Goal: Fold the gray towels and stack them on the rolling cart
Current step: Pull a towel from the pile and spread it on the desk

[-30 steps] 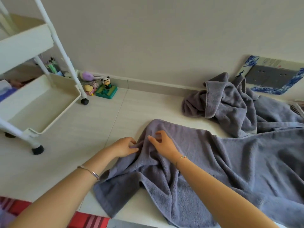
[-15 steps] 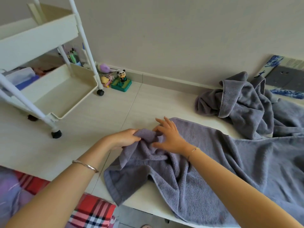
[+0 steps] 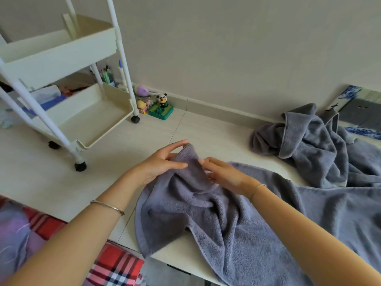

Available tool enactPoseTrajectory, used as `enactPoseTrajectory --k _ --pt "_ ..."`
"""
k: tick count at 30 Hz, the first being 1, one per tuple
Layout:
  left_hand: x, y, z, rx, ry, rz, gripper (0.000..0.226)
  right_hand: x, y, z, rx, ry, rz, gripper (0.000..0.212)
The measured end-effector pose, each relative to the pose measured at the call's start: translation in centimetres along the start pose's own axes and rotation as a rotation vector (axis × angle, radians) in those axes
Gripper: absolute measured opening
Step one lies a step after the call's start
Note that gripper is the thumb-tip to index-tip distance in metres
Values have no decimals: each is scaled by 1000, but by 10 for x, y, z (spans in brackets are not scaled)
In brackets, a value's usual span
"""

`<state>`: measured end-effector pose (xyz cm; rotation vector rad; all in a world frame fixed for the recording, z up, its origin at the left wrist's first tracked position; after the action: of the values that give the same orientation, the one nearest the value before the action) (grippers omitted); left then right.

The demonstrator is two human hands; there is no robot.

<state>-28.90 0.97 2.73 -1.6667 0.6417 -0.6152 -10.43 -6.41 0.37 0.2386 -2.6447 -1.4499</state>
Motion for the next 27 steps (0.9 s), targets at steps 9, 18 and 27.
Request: enactPoseTrajectory --k 9,18,27 --pt "-23 0 8 -65 21 41 68 -18 54 16 88 57 -30 32" --pt "-90 16 10 -147 -331 269 22 -35 140 100 -288 -415 -212 34" --pt "-156 61 7 -242 -495 1210 26 23 80 191 -193 -658 -374 40"
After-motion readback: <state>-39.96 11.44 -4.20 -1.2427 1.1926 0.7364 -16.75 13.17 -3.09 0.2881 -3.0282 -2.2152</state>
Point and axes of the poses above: each hand's wrist, its own z-axis towards the middle knuckle, its own x-axis out of the palm, y = z × x, the point moved 2 cm from there along z, towards the middle knuckle, and after that the axes turned 9 degrees about x, right-handed, at the moved point
